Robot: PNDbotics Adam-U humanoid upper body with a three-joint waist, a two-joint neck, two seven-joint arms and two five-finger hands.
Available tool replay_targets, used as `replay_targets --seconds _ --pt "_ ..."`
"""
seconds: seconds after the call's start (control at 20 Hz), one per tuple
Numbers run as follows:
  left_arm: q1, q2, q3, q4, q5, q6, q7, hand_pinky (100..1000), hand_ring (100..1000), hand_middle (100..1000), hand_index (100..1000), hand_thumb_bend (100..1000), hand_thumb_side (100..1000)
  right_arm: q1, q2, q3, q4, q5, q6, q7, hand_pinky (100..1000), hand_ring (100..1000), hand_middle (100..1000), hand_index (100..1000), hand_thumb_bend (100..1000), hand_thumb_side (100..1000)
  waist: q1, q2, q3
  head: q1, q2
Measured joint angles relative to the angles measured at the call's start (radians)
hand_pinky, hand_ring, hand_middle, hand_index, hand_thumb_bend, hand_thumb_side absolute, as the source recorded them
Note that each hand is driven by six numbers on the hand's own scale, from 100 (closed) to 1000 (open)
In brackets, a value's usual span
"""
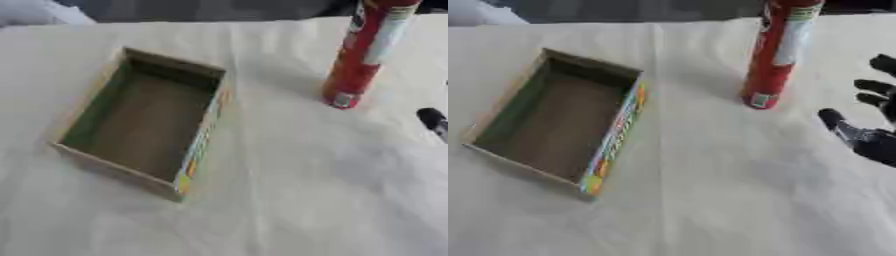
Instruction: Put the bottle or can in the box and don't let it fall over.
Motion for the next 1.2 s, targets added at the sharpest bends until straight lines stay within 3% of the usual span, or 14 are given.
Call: replay_targets --seconds 0.65,1.2 --pt "0.0 0.001 0.0 0.0 0.0 0.002 -0.002 1000 764 588 770 142 502 -0.022 -0.016 0.004 0.0 -0.015 0.028 0.016 843 859 1000 886 523 112 0.001 -0.015 -0.007 0.001 0.0" --pt "0.0 0.001 -0.007 0.0 0.0 0.008 -0.008 1000 764 585 771 132 521 -0.126 -0.082 0.043 0.001 -0.14 0.151 0.052 853 885 1000 901 522 163 0.002 -0.034 -0.007 -0.004 0.0"
